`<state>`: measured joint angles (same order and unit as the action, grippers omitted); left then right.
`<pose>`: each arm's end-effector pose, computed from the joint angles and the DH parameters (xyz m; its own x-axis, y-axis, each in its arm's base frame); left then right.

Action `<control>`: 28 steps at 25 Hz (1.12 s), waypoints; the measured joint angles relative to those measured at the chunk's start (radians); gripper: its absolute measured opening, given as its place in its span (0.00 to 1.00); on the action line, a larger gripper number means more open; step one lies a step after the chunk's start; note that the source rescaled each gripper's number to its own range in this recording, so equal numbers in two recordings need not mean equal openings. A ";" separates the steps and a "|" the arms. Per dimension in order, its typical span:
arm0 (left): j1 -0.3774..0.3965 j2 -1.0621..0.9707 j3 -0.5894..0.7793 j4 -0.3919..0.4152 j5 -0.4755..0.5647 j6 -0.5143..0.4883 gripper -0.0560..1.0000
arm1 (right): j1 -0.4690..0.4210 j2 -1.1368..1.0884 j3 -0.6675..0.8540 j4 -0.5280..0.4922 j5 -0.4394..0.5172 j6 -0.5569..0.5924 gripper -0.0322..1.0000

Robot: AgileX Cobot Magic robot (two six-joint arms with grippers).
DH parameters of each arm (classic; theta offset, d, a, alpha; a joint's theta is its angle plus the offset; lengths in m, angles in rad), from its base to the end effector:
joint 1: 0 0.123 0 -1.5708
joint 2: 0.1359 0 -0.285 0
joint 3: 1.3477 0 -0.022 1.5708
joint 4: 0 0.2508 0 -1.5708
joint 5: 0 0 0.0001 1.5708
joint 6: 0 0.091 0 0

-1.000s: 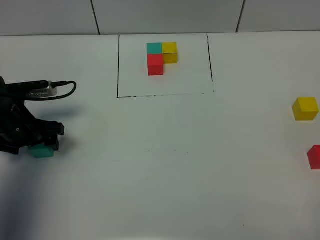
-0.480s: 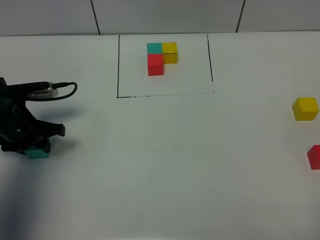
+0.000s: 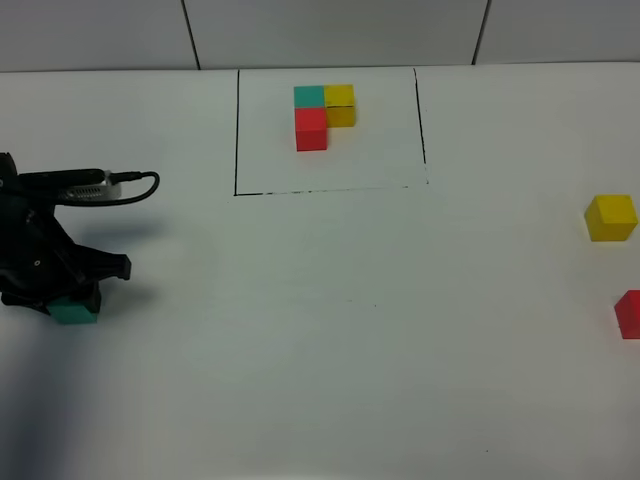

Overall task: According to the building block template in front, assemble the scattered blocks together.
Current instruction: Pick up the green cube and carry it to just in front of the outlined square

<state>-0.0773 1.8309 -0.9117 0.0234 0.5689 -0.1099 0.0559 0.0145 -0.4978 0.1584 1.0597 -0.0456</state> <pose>0.3095 -0.0228 0.1256 -0.9854 -0.0140 -0.1696 -0.0137 0.9999 -0.0029 -0.0035 0.0123 0.2776 -0.4699 0.0058 -0.8827 -0.1618 0.9825 0.0926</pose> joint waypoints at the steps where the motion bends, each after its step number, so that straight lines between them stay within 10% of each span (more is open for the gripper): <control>1: -0.013 0.000 -0.008 0.000 0.013 0.013 0.06 | 0.000 0.000 0.000 0.000 0.000 0.000 0.82; 14: -0.341 0.003 -0.279 0.006 0.175 0.373 0.06 | 0.000 0.000 0.000 0.001 0.000 0.001 0.82; 28: -0.493 0.252 -0.694 0.006 0.405 0.580 0.06 | 0.000 0.000 0.000 0.002 0.000 0.001 0.82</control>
<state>-0.5704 2.0832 -1.6061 0.0292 0.9734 0.4706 0.0559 0.0145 -0.4978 0.1603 1.0597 -0.0446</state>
